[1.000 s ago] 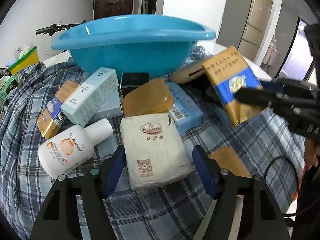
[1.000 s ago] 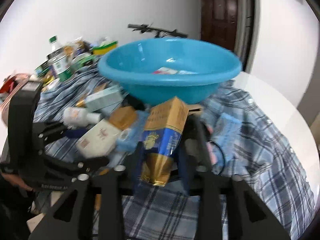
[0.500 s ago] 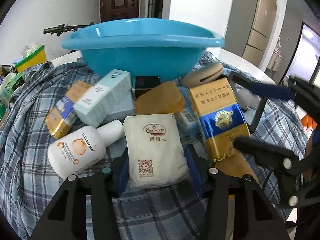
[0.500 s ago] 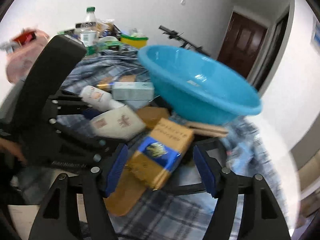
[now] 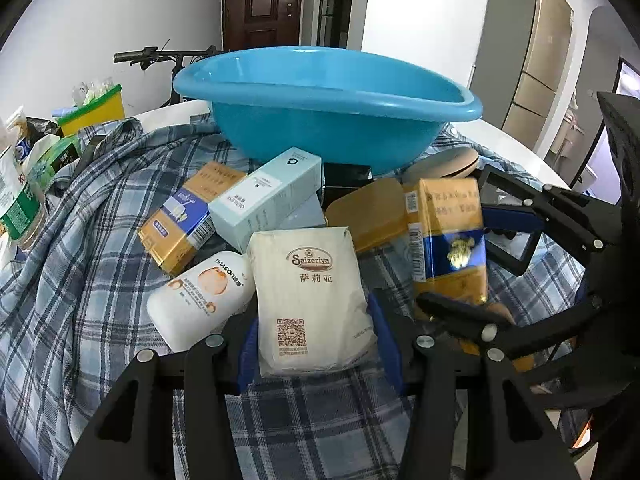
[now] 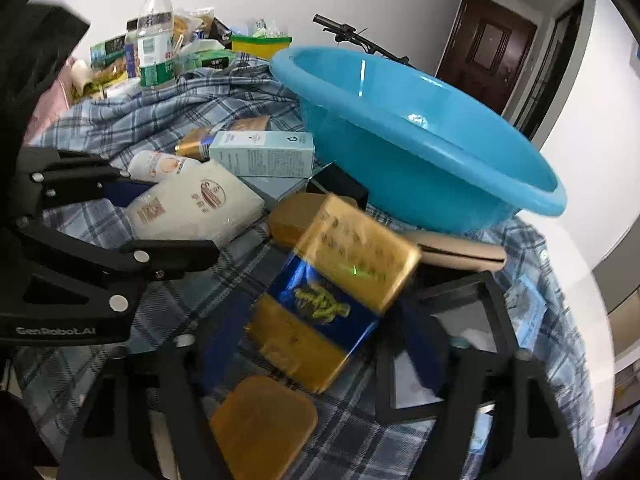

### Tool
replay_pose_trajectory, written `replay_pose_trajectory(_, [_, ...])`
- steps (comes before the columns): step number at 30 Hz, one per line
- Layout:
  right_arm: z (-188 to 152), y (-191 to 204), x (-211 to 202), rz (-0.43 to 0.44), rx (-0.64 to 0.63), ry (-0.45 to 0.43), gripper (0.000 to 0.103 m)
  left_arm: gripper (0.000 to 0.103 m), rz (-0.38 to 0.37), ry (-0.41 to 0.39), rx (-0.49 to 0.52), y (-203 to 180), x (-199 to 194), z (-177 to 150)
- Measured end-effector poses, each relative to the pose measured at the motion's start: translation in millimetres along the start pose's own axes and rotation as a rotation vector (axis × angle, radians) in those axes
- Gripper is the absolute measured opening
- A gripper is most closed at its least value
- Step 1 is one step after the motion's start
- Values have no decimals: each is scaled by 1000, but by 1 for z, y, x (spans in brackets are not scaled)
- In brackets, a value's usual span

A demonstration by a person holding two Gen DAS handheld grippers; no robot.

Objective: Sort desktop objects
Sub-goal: 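Grasp the gold-blue cigarette pack with the right gripper and lift it, then carry the Saizeriya pack and the gold-blue pack over the basin with both grippers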

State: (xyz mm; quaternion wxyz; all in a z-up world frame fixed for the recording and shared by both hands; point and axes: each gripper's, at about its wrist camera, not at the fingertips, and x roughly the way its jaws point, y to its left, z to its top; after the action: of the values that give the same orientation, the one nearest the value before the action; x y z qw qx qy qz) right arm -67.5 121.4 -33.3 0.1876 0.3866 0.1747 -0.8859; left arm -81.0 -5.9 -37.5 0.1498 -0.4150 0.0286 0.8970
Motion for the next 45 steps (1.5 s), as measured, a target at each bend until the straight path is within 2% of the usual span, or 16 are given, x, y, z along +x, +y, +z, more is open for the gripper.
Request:
replay_pose_trajectory(3, [-3, -9, -9, 48, 25, -11, 55, 53, -11, 2, 7, -2, 2, 1])
replay_pose_trajectory(4, [-4, -13, -13, 70, 34, -25, 34, 53, -15, 3, 8, -3, 3, 1])
replay_pose_trajectory(5, [-3, -17, -17, 80, 45, -36, 27, 53, -20, 4, 10, -5, 3, 0])
replay_pose_trajectory(12, [1, -33, -15, 77, 126, -40, 30, 52, -71, 21, 38, -17, 6, 0])
replay_pose_trajectory(14, [0, -27, -16, 104, 128, -36, 47, 52, -73, 20, 41, -18, 5, -1])
replay_pose_trajectory(15, [0, -23, -17, 105, 120, -42, 62, 52, -69, 16, 39, -17, 3, -1])
replay_pose_trajectory(16, [0, -18, -19, 103, 111, -52, 66, 52, -60, 9, 33, -15, 2, 0])
replay_pose_trajectory(20, [6, 0, -16, 91, 65, -63, 66, 52, -13, -24, -5, -1, -7, 3])
replay_pose_trajectory(23, [10, 3, -2, 31, 64, -24, 66, 52, 8, -28, -19, 7, -10, 3])
replay_pose_trajectory(26, [12, 3, 18, 38, 77, 23, 65, 52, 18, -26, -27, 11, -11, 2])
replay_pose_trajectory(27, [12, 4, 21, 21, 70, 18, 65, 52, 15, -25, -28, 10, -11, 1])
replay_pose_trajectory(29, [11, 5, 20, 0, 65, 14, 52, 52, 11, -23, -23, 8, -10, 1])
replay_pose_trajectory(32, [8, -9, 9, 38, 129, -11, 50, 52, 3, -21, -17, 5, -9, 1])
replay_pose_trajectory(36, [10, -22, -16, -4, 163, -81, 50, 52, -3, -49, -24, 0, -13, 2])
replay_pose_trajectory(40, [12, -28, -34, -45, 190, -149, 50, 52, -53, -146, -95, -3, -26, 7])
replay_pose_trajectory(45, [8, -29, -54, -108, 196, -217, 50, 52, 37, -331, 1, -29, -53, 6])
